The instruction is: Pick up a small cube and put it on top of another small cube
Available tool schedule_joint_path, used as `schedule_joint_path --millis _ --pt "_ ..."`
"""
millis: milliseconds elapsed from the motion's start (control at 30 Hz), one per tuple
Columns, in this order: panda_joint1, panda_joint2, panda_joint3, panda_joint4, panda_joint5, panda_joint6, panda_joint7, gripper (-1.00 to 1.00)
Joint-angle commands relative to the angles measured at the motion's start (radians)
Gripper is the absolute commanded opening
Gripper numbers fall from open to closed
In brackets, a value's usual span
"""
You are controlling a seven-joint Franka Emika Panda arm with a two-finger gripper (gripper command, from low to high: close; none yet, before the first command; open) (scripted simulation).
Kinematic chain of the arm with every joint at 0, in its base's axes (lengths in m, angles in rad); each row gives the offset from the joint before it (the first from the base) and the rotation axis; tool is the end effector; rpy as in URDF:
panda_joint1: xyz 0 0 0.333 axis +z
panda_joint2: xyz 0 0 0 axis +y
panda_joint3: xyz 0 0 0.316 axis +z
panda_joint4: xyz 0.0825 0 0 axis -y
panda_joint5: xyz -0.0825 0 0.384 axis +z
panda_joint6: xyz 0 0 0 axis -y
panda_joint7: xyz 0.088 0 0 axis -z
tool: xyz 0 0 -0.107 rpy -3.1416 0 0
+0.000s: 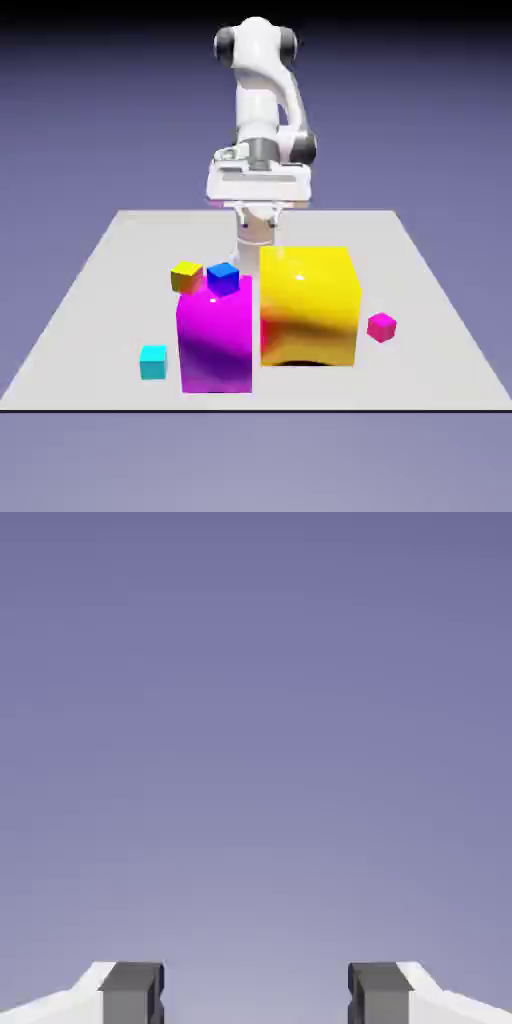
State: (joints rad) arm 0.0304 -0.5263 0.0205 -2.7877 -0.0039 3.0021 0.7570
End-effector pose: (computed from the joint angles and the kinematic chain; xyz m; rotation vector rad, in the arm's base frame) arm 0.3978 0.0206 0.4470 -2.5344 0.9269 -0.9704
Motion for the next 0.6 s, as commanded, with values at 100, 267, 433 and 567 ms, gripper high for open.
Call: schedule_joint_path --millis 100,267,433,567 --pt "0.061 0.145 0.068 0.074 -0.013 -0.116 0.053 0.0" --pt "0.155 0.326 0.12 0.194 -0.01 -0.284 0.063 0.0" --pt "0.272 0.507 0.128 0.352 0.019 -0.485 -0.001 0.0" --pt "0.365 0.652 0.135 0.478 0.041 -0.645 -0.052 0.0"
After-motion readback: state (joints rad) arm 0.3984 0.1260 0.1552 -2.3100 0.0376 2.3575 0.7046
